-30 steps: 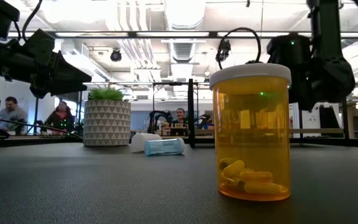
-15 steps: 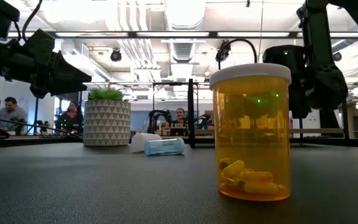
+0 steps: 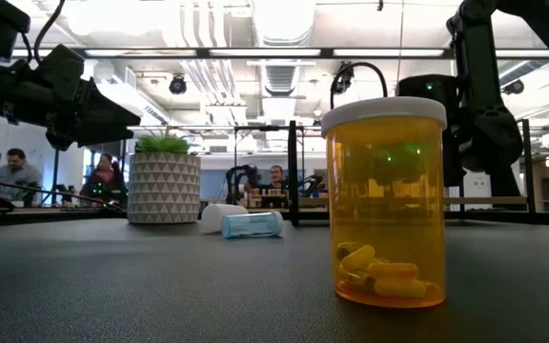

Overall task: Pick and place medicine bottles onto shelf by color
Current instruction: Put the right blue pill bottle on the shelf aligned with the other blue pill bottle

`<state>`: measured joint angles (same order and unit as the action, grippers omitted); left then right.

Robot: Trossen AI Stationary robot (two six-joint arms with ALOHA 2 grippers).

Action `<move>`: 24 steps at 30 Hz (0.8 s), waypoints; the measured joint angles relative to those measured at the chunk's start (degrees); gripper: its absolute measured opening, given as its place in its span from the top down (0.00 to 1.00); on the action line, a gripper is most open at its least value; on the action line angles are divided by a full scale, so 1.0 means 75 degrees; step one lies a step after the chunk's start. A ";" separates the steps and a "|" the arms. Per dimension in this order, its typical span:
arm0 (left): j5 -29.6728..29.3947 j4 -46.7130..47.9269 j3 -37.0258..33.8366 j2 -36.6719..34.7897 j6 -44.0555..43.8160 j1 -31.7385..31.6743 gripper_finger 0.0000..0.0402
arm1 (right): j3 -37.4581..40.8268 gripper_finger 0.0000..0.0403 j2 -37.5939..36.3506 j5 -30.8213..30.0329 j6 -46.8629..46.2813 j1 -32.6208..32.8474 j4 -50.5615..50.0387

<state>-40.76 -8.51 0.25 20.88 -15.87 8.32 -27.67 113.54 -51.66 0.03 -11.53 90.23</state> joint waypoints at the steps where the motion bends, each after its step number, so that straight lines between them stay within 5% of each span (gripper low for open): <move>1: 0.0000 0.0000 -0.0001 0.0003 0.0001 0.0003 0.33 | -0.0004 0.73 -0.0012 0.0000 0.0001 0.0001 -0.0002; 24: 0.0000 0.0000 -0.0002 0.0008 -0.0001 0.0001 0.33 | -0.0563 0.72 -0.0115 0.0717 0.0805 0.0025 -0.0046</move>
<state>-40.77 -8.51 0.24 20.94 -15.87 8.33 -31.90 112.69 -46.28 6.06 -11.34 89.89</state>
